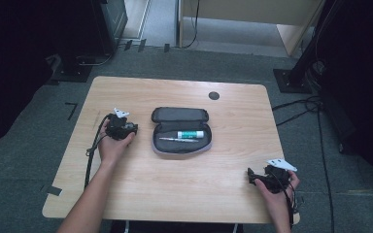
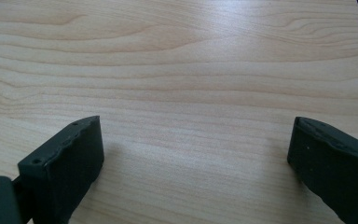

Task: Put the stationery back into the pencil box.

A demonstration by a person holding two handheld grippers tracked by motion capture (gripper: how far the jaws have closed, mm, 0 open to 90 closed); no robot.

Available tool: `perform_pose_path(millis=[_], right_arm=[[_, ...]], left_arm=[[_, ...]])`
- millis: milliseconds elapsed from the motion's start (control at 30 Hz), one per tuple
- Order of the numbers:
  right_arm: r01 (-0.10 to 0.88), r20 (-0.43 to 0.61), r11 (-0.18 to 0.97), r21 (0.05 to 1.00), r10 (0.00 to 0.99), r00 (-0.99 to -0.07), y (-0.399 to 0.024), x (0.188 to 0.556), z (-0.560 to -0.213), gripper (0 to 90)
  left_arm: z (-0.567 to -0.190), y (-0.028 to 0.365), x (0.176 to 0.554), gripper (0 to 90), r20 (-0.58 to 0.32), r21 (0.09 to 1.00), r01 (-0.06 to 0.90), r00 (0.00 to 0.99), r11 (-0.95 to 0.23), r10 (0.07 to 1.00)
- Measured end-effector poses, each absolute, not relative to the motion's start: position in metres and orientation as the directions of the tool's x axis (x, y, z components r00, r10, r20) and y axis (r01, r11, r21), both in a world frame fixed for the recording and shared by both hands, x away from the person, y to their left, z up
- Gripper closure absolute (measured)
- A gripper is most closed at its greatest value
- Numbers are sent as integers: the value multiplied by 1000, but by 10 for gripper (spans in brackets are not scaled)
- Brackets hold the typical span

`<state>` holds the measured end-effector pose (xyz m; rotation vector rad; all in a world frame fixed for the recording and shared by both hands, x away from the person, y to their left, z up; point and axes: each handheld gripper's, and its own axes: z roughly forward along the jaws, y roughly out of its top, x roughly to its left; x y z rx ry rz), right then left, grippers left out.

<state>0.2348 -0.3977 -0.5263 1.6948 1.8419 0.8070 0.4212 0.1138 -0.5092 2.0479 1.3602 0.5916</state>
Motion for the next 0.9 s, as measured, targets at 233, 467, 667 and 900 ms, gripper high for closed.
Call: perform_pose_path(millis=[233, 467, 667, 900], right_arm=[[695, 27, 46, 718, 995, -94, -398, 235, -526, 32], [694, 26, 48, 718, 995, -95, -398, 235, -526, 32], [694, 23, 50, 719, 995, -96, -398, 235, -526, 32], [694, 23, 51, 719, 995, -97, -398, 235, -526, 32]], left_arm=[[-509, 110, 408, 427, 32, 694, 629, 458, -350, 888], [-508, 111, 394, 428, 30, 700, 611, 491, -369, 870], [-510, 111, 383, 428, 46, 707, 591, 510, -389, 859], [-511, 111, 372, 422, 54, 702, 572, 552, -425, 832]])
